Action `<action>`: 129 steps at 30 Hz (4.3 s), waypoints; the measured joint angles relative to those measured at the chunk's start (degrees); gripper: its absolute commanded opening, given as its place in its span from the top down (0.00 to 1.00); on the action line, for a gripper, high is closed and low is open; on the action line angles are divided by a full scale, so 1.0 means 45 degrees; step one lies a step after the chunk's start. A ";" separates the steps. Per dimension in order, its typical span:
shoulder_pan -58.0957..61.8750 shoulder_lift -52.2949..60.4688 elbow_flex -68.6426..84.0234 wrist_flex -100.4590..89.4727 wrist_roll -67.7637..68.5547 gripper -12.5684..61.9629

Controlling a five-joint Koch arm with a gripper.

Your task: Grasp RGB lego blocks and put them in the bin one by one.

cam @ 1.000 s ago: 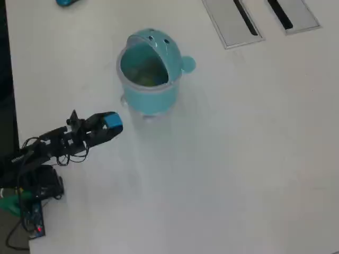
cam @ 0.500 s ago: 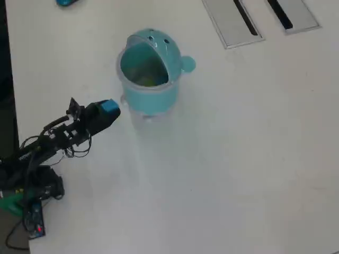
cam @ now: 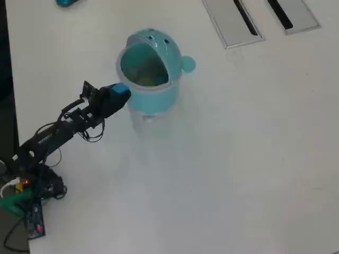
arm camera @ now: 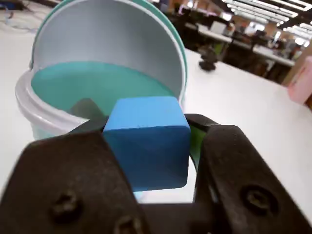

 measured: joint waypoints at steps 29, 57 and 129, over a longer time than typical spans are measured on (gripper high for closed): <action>-0.2031 -0.8574 -0.9668 0.0020 -0.0020 0.69; -0.1738 -0.7773 -1.1250 0.4062 0.1035 0.44; 0.5215 0.6133 1.2949 -0.5820 0.6621 0.40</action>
